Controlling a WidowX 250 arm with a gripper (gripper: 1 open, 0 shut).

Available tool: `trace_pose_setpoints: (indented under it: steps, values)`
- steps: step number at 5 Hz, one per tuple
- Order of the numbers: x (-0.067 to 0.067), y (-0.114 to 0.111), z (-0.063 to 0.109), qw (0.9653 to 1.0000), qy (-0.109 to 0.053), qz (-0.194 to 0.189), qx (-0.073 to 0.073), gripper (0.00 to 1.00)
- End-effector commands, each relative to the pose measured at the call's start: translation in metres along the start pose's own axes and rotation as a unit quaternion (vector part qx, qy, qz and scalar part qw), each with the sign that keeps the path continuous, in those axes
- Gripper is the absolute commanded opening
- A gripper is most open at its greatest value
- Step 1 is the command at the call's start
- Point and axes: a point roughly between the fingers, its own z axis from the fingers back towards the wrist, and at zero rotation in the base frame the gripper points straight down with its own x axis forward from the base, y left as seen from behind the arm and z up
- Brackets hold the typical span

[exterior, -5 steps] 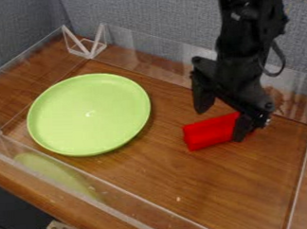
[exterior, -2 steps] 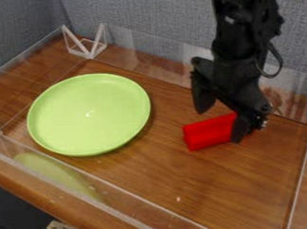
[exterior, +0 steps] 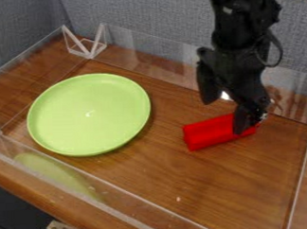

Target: Put the carrot on the right side

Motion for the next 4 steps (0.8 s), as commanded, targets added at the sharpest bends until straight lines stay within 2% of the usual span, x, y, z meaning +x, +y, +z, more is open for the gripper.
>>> trace_pose_setpoints:
  steps: [1,2,3,4]
  values:
    - [0.015,0.009,0.005,0.9993,-0.024,-0.031,0.0,1.0]
    - [0.021,0.001,0.013,0.9996,-0.017,-0.022,0.006,1.0]
    - [0.024,-0.007,0.011,0.9998,-0.009,-0.012,0.008,1.0]
    - [0.025,-0.008,0.022,0.9995,-0.008,-0.029,0.009,1.0]
